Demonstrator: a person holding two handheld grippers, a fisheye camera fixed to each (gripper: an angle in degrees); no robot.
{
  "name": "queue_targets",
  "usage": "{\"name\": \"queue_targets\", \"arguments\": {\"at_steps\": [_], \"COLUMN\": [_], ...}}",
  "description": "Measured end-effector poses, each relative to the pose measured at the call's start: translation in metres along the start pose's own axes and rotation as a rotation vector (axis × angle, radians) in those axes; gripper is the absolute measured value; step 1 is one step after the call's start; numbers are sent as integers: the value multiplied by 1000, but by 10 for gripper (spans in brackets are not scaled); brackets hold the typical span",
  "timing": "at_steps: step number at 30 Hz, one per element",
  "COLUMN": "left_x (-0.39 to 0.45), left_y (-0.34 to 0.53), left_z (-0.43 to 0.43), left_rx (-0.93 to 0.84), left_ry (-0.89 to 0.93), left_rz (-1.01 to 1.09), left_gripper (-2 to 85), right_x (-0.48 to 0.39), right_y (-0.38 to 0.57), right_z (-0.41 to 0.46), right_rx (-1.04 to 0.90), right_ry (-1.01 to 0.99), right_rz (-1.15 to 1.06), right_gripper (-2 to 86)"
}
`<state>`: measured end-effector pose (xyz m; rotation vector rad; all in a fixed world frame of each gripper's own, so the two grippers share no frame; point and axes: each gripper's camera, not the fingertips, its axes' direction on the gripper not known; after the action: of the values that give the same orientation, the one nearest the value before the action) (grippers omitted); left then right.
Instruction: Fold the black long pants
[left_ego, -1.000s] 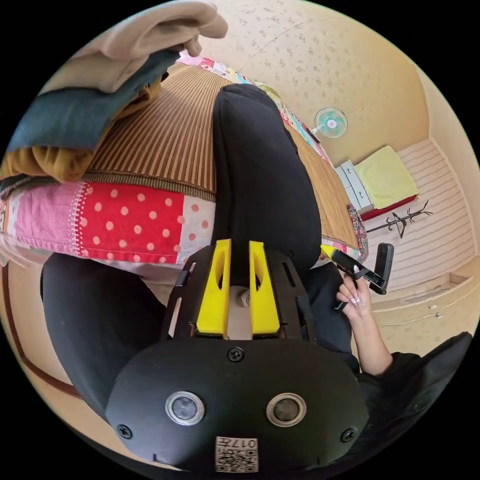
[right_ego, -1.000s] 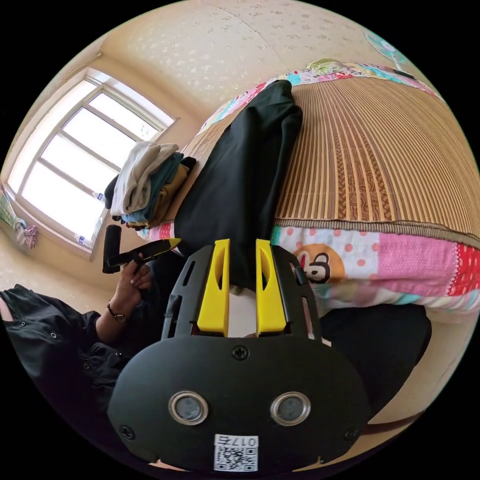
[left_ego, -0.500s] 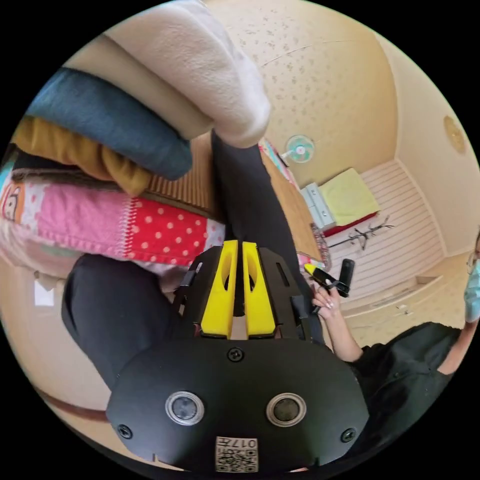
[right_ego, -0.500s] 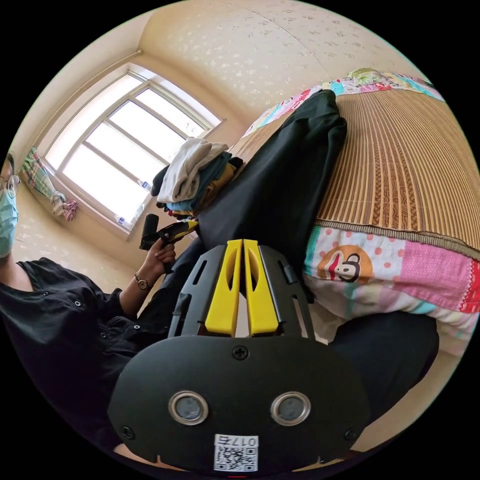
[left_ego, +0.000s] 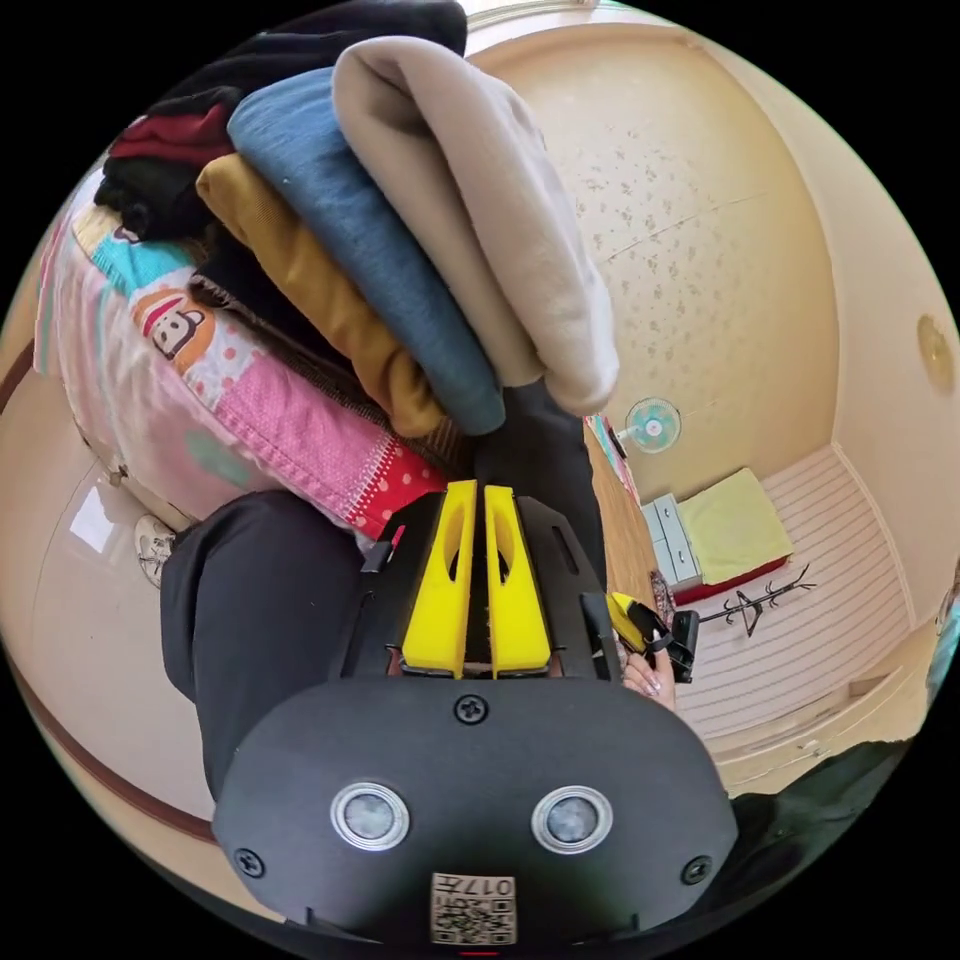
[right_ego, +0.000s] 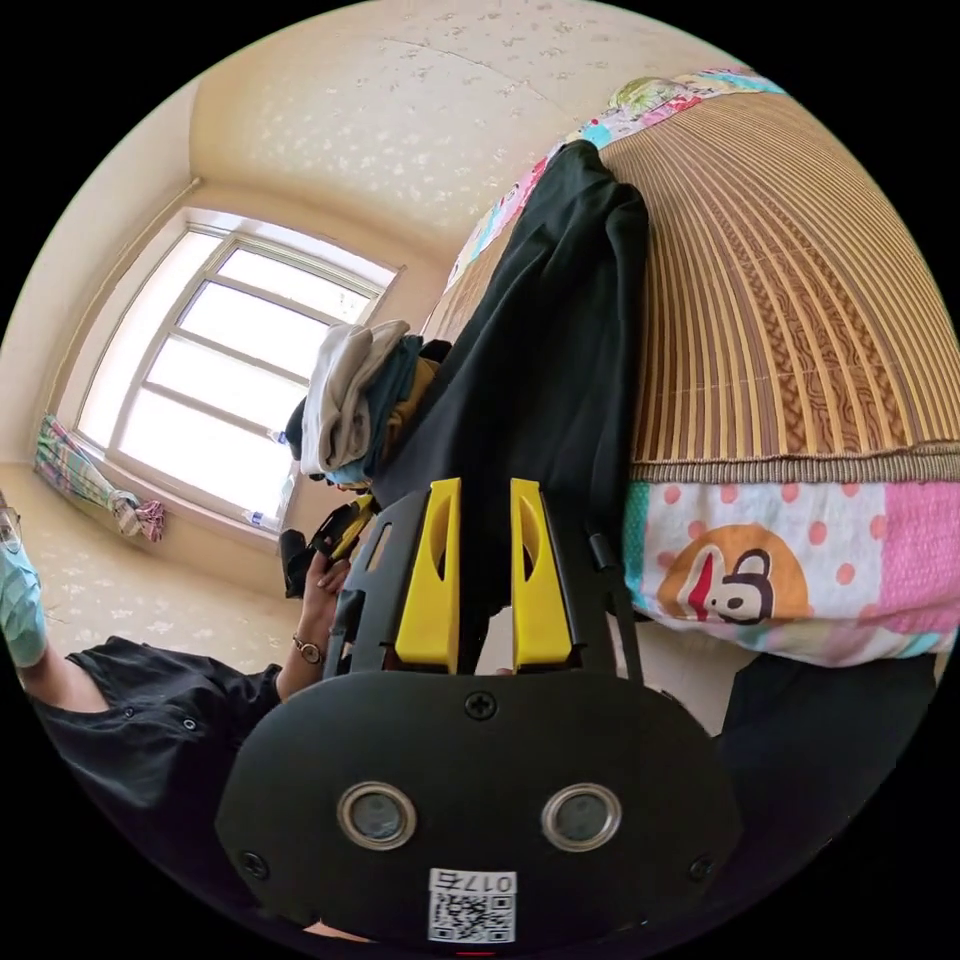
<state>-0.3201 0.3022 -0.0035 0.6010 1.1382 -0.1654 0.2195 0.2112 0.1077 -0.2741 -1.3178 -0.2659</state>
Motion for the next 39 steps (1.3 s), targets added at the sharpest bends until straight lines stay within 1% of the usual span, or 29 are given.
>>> {"name": "queue_targets", "arguments": {"at_steps": [4,7,10,13,16,18,20,22,23,24,25,26,27,28,29,30,32,35,39], "left_x": [-6,-13,-20,-25,-29,-31,-32,-29,-24,-20,-12,-3,2,10,18,22,27,23,18], "left_y": [-15,-23,-31,-37,-43,-45,-44,-41,-37,-34,-28,-23,-21,-17,-14,-12,-6,-1,2], "left_z": [-4,-6,-7,-7,-6,-5,-7,-6,0,2,5,10,14,22,32,37,60,70,76], "left_rx": [-10,-10,-16,-23,-37,-53,-79,-120,-175,-196,-226,-261,-279,-316,-356,-378,-468,-464,-453], "left_ry": [-24,-11,0,5,17,31,60,104,133,144,193,266,291,302,253,208,24,14,49], "left_rz": [-11,-31,-47,-55,-69,-78,-104,-105,-91,-84,-55,-22,-10,4,30,44,72,78,48], "left_gripper": [-5,-4,-5,-5,-5,-5,-5,-4,-4,-4,-4,-4,-4,-4,-4,-4,-3,-2,-2], "right_x": [21,22,21,31,35,31,13,-4,-11,-15,-20,-23,-25,-27,-25,-23,-15,-26,-29], "right_y": [-30,-61,-95,-122,-142,-155,-171,-176,-177,-178,-179,-181,-182,-185,-188,-189,-181,-144,-85], "right_z": [-2,2,12,24,39,48,46,19,-3,-14,-31,-44,-49,-55,-53,-49,-32,-14,2], "right_rx": [102,156,186,202,208,150,53,80,117,141,169,187,190,185,152,123,13,-31,-59], "right_ry": [-56,-14,35,67,40,67,90,19,-34,-56,-67,-52,-32,41,126,170,321,349,332], "right_rz": [113,135,163,280,315,296,189,131,129,127,128,123,114,91,80,83,108,7,-34], "right_gripper": [81,83,87,89,80,69,44,37,33,33,31,31,30,31,31,32,37,50,68]}}
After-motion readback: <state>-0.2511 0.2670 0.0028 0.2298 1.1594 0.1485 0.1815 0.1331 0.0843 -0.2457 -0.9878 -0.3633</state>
